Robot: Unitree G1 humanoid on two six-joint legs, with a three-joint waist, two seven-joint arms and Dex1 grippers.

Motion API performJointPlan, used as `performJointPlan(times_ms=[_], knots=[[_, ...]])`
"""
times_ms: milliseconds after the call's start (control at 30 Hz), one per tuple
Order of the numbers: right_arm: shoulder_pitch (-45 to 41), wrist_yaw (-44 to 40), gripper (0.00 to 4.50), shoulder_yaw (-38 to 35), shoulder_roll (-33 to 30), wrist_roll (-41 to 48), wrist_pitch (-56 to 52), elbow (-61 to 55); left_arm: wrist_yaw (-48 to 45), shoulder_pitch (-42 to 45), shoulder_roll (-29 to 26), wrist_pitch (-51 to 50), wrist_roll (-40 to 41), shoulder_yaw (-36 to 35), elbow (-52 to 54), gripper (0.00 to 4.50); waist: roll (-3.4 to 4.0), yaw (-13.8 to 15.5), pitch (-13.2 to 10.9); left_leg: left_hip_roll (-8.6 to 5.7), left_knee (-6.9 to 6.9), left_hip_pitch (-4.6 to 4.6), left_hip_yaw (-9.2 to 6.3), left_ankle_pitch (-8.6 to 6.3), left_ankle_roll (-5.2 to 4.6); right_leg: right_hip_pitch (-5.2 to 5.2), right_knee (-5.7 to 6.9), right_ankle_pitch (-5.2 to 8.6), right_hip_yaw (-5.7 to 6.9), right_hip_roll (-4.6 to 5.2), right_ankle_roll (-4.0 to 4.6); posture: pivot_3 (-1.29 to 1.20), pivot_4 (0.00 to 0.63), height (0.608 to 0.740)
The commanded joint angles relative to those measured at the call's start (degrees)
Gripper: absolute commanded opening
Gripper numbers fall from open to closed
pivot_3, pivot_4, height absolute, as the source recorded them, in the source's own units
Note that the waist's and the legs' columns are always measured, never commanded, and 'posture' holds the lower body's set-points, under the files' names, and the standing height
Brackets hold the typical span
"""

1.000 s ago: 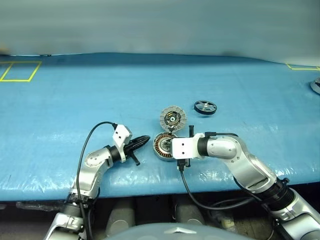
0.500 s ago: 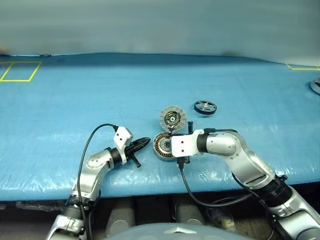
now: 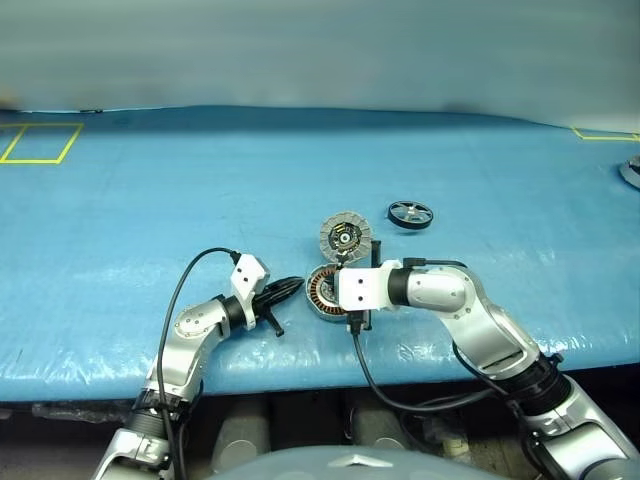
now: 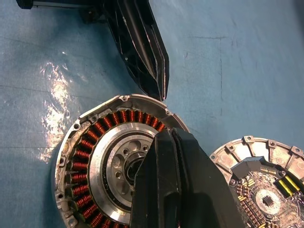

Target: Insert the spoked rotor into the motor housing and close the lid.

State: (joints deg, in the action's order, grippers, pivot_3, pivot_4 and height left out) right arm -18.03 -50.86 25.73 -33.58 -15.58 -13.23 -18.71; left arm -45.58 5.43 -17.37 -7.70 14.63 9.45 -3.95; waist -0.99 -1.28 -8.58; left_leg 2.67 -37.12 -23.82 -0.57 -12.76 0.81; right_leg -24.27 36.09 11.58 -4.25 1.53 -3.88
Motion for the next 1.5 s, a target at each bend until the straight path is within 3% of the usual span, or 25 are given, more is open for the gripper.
performJointPlan(times_ms=[33,333,700,1500], knots=[[0.85,-0.19,0.03,0.47,0.38,0.08,-0.66,0.48,-0.20,0.38,0.13,1.09,0.16,-0.28,1.35,0.00,0.00,0.01,0.00,0.00,0.00,0.00,0.00,0.00,0.00,0.01,0.00,0.00,0.00,0.00,0.00,0.00,0.150,0.740],[2.26,-0.05,0.03,1.37,-0.36,-0.98,-0.16,4.21,-0.10,0.35,0.06,1.19,0.14,-0.29,1.46,0.00,-0.01,-0.05,0.02,0.01,-0.09,0.37,-0.02,0.00,0.00,0.42,0.00,0.01,0.01,0.00,-0.01,0.00,0.150,0.740],[1.77,-0.16,0.03,-2.77,1.68,5.26,-2.33,-1.00,-0.18,0.12,0.14,1.00,0.16,-0.06,1.31,0.00,-0.01,-0.06,0.01,0.01,-0.09,0.29,-0.06,0.00,0.00,0.37,0.00,0.00,0.04,0.00,-0.01,0.00,0.150,0.740],[1.21,2.29,0.03,-2.46,0.70,1.09,-0.91,1.46,0.00,-0.13,0.35,1.15,-0.01,-0.09,0.82,0.00,-0.01,-0.09,0.01,0.00,-0.09,0.28,-0.07,0.00,0.00,0.37,-0.03,0.00,0.04,0.00,-0.01,0.00,0.150,0.740]])
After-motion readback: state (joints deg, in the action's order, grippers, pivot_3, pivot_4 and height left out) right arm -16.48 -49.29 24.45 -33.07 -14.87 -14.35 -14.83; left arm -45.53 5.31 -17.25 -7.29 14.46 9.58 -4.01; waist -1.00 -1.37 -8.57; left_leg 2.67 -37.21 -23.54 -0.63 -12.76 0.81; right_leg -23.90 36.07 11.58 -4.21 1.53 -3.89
